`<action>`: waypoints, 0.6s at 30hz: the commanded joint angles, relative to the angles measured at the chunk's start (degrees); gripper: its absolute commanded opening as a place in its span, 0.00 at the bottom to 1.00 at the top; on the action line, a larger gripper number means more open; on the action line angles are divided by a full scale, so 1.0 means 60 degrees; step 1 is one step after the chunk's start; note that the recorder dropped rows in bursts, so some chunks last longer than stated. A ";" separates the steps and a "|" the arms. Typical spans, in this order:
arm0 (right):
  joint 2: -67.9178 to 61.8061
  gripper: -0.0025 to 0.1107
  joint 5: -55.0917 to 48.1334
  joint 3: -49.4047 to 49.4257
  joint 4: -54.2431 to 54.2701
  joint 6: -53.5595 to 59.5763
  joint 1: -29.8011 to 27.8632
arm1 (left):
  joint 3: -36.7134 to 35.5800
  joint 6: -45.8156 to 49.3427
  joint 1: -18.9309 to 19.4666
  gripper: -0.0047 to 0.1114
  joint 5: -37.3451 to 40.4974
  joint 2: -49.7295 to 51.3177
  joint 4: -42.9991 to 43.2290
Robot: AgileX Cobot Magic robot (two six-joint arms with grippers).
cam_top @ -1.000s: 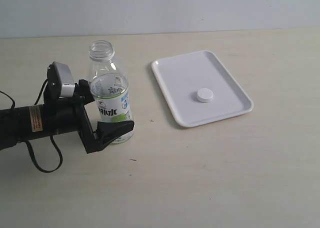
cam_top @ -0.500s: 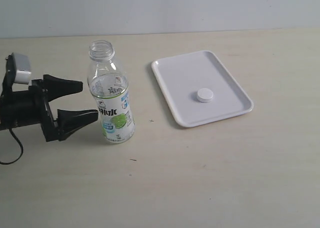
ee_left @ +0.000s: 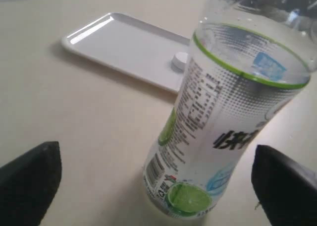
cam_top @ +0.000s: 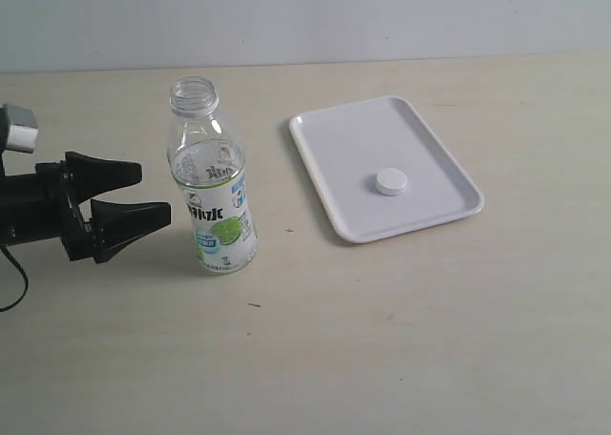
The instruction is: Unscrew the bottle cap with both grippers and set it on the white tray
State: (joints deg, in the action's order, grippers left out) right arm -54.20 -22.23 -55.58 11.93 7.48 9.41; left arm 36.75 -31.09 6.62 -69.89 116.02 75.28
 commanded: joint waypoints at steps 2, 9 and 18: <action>0.0024 0.14 -0.0066 0.0055 -0.0092 0.0062 -0.0012 | -0.0017 0.0053 -0.0061 0.93 -0.0013 -0.0106 0.0052; 0.0024 0.14 -0.0024 0.0055 -0.0265 0.0062 -0.0012 | -0.0017 0.0068 -0.0061 0.83 -0.0013 -0.0106 -0.0300; 0.0024 0.14 -0.0215 0.0055 -0.0338 0.0062 -0.0012 | -0.0017 0.0184 0.0366 0.04 -0.0013 -0.0230 0.0520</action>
State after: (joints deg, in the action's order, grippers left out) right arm -54.20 -22.89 -55.58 10.61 7.56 9.41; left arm 36.75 -29.08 7.47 -69.89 115.89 77.30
